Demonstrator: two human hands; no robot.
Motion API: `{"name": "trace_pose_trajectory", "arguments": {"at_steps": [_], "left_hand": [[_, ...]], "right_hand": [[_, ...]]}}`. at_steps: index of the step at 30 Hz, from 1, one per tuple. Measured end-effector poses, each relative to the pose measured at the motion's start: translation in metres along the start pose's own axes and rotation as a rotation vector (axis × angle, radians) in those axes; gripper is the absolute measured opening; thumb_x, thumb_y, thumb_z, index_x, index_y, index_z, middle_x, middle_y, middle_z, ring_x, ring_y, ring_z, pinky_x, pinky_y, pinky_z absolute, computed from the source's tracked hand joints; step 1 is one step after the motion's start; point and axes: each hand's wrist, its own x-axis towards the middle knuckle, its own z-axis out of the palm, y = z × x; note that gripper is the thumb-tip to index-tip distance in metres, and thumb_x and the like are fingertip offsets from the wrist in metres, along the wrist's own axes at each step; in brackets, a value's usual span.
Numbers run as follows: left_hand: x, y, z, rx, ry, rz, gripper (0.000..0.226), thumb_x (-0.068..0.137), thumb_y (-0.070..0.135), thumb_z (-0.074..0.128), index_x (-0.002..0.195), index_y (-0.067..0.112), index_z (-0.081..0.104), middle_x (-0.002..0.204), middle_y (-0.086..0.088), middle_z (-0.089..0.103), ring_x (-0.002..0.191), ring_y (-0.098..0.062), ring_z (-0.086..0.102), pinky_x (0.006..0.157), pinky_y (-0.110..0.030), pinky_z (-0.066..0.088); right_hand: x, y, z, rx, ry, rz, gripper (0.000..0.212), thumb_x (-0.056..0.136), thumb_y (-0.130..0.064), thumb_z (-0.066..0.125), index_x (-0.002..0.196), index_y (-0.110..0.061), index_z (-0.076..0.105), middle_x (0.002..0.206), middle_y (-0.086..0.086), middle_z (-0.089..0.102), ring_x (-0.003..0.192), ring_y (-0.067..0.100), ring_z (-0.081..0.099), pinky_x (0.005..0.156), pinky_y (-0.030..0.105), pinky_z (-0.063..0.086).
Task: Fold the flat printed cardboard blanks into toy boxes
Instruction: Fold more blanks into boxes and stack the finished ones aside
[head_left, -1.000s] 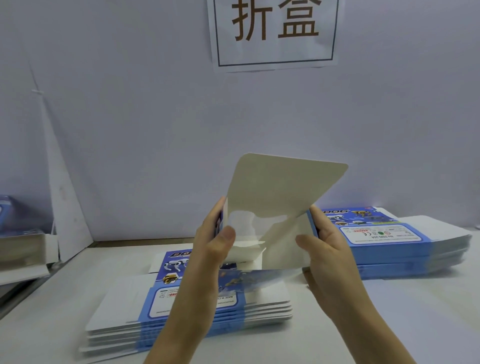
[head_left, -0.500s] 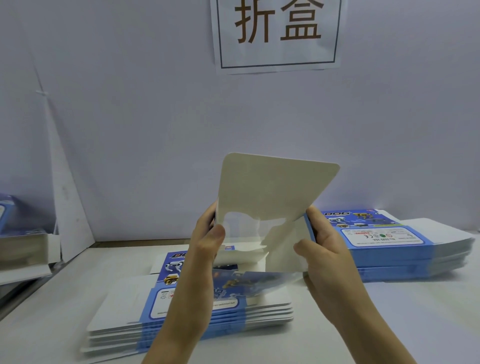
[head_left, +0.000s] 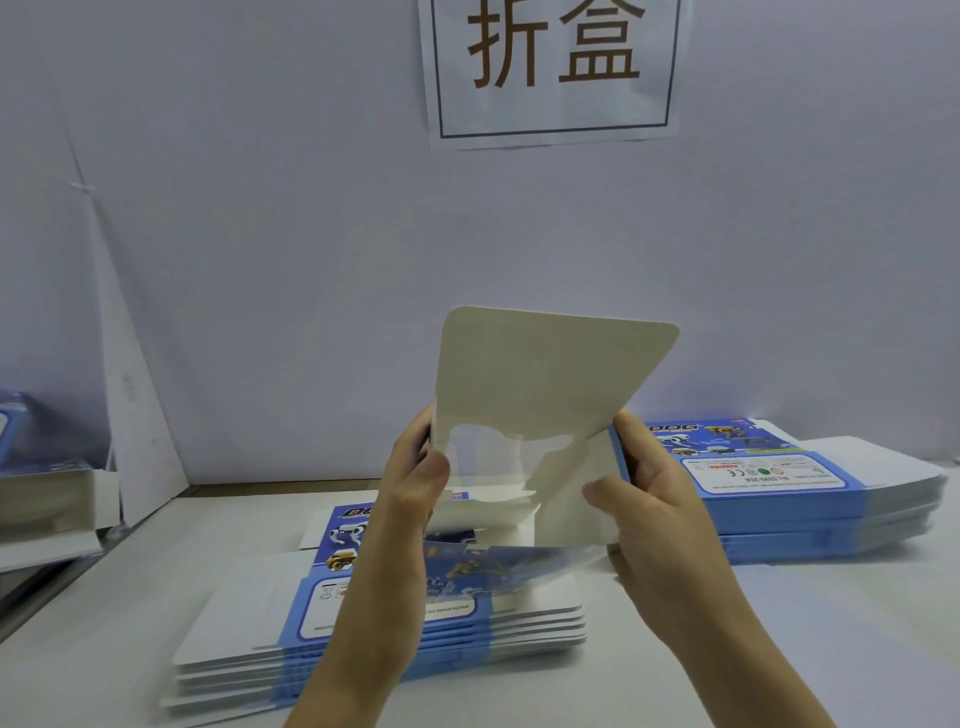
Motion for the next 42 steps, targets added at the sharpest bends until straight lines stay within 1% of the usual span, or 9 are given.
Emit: {"name": "trace_pose_trajectory", "arguments": {"at_steps": [10,14,17,22,28,33,37,39,42], "left_hand": [[0.003,0.003,-0.010,0.034,-0.033,-0.079,0.046,0.079,0.034,0.061,0.124,0.039,0.057,0.116,0.011,0.068,0.105,-0.009,0.065,0.077,-0.026,0.051],[0.001,-0.004,-0.010,0.231,0.114,-0.074,0.060,0.090,-0.011,0.044,0.116,0.042,0.055,0.092,0.024,0.068,0.071,0.002,0.062,0.056,-0.008,0.047],[0.002,-0.007,-0.006,0.467,0.233,-0.054,0.057,0.094,-0.004,0.041,0.119,0.046,0.054,0.091,0.024,0.067,0.067,0.002,0.053,0.056,-0.003,0.042],[0.000,-0.011,-0.006,0.672,0.281,0.026,0.036,0.099,0.008,0.041,0.125,0.026,0.060,0.068,0.001,0.057,0.060,-0.001,0.050,0.055,-0.012,0.039],[-0.005,-0.010,-0.001,0.766,0.300,0.152,0.036,0.096,0.001,0.047,0.123,0.020,0.064,0.056,0.000,0.051,0.058,0.005,0.050,0.055,-0.006,0.037],[-0.002,-0.008,-0.009,0.728,0.289,0.194,0.027,0.095,0.004,0.051,0.114,0.013,0.067,0.048,0.010,0.043,0.050,0.000,0.045,0.050,-0.006,0.035],[0.005,-0.001,-0.015,0.359,0.234,0.106,0.014,0.094,0.019,0.059,0.103,0.024,0.069,0.077,0.019,0.069,0.066,0.003,0.060,0.062,-0.009,0.045],[0.008,-0.001,-0.022,0.049,0.216,-0.012,0.030,0.077,0.032,0.071,0.107,0.026,0.068,0.099,0.013,0.073,0.091,-0.002,0.068,0.081,-0.024,0.051],[0.007,-0.006,-0.028,0.081,0.166,0.068,0.061,0.064,0.039,0.072,0.123,0.031,0.058,0.120,0.011,0.067,0.114,-0.008,0.061,0.093,-0.025,0.048]], "right_hand": [[0.000,-0.003,-0.002,0.028,-0.058,-0.013,0.071,0.081,0.023,0.034,0.112,-0.032,0.066,0.104,0.002,0.072,0.093,0.021,0.065,0.079,0.036,0.049],[-0.002,0.001,0.002,-0.056,-0.082,-0.061,0.066,0.073,0.010,0.041,0.112,-0.037,0.066,0.101,0.002,0.072,0.083,0.022,0.057,0.077,0.035,0.046],[-0.003,0.001,0.007,-0.147,-0.052,-0.125,0.065,0.064,0.001,0.037,0.111,-0.034,0.065,0.094,-0.008,0.071,0.076,0.008,0.057,0.069,0.016,0.045],[-0.002,0.004,0.006,-0.072,-0.031,-0.117,0.068,0.077,0.025,0.036,0.112,-0.027,0.063,0.094,0.001,0.070,0.079,0.017,0.057,0.071,0.022,0.048],[-0.002,-0.002,0.001,0.005,0.000,-0.027,0.056,0.061,0.004,0.043,0.092,-0.035,0.069,0.078,-0.003,0.070,0.059,0.010,0.059,0.044,0.016,0.042],[-0.003,-0.003,0.001,-0.135,-0.112,0.000,0.067,0.085,0.018,0.043,0.085,-0.043,0.073,0.079,-0.009,0.072,0.068,0.006,0.062,0.057,0.018,0.049],[-0.002,-0.002,0.002,-0.193,-0.096,0.004,0.022,0.090,-0.030,0.057,0.087,-0.041,0.075,0.078,-0.009,0.072,0.073,0.005,0.058,0.072,0.025,0.047],[-0.001,0.001,0.003,-0.145,0.030,-0.002,0.022,0.092,-0.028,0.056,0.087,-0.036,0.076,0.082,0.000,0.073,0.077,0.012,0.058,0.076,0.035,0.048],[-0.001,0.000,0.007,0.019,0.154,0.035,0.025,0.089,-0.026,0.057,0.074,-0.032,0.076,0.074,-0.005,0.072,0.067,0.008,0.064,0.061,0.024,0.055]]}}
